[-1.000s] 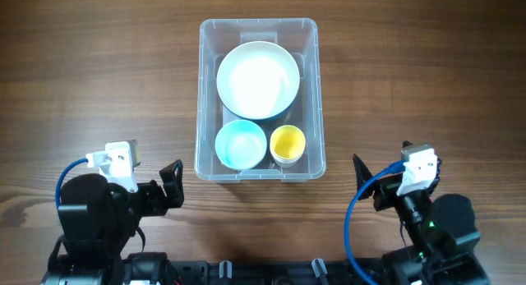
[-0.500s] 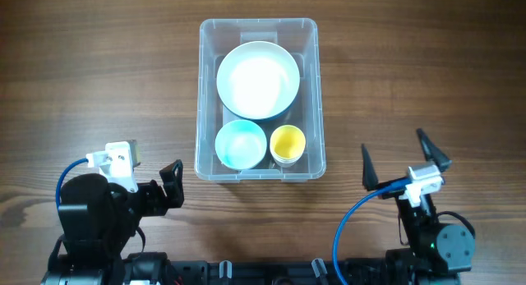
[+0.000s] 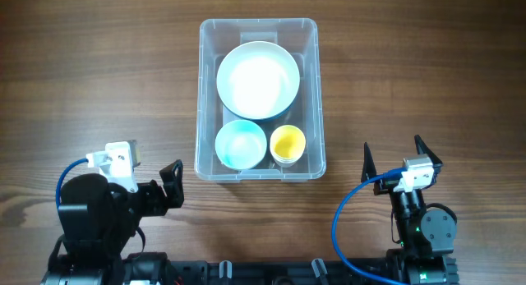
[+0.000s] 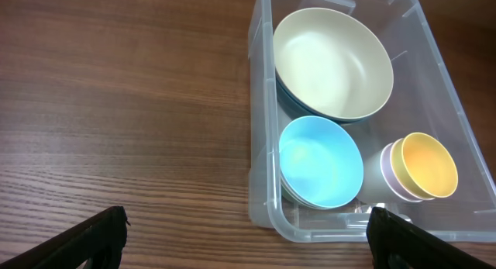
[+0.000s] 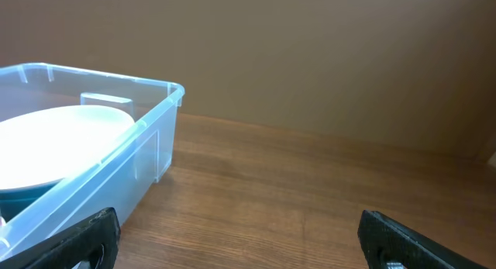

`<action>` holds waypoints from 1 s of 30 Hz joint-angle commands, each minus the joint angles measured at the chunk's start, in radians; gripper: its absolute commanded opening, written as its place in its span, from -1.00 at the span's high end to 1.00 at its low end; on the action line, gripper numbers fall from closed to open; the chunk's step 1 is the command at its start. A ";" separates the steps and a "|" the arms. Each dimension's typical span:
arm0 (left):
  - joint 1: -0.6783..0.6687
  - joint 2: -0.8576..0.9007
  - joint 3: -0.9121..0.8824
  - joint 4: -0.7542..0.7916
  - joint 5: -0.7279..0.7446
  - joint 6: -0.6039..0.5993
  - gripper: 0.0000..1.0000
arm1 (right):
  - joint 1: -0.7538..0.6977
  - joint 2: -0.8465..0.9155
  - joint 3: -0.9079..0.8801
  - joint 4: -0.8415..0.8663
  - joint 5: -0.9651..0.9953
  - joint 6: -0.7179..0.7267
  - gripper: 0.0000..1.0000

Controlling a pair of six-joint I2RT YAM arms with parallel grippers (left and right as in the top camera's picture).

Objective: Pack container

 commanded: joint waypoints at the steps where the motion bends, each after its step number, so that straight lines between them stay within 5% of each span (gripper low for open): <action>1: 0.005 0.003 -0.006 0.002 0.008 -0.010 -1.00 | -0.004 -0.009 -0.001 0.009 -0.045 0.108 -0.99; 26: 0.006 -0.009 -0.011 -0.015 -0.024 0.006 -0.99 | -0.004 -0.007 -0.001 0.005 0.004 0.151 -1.00; 30: 0.006 -0.101 -0.142 0.034 -0.060 0.011 -1.00 | -0.004 -0.007 -0.001 0.005 0.005 0.150 -0.99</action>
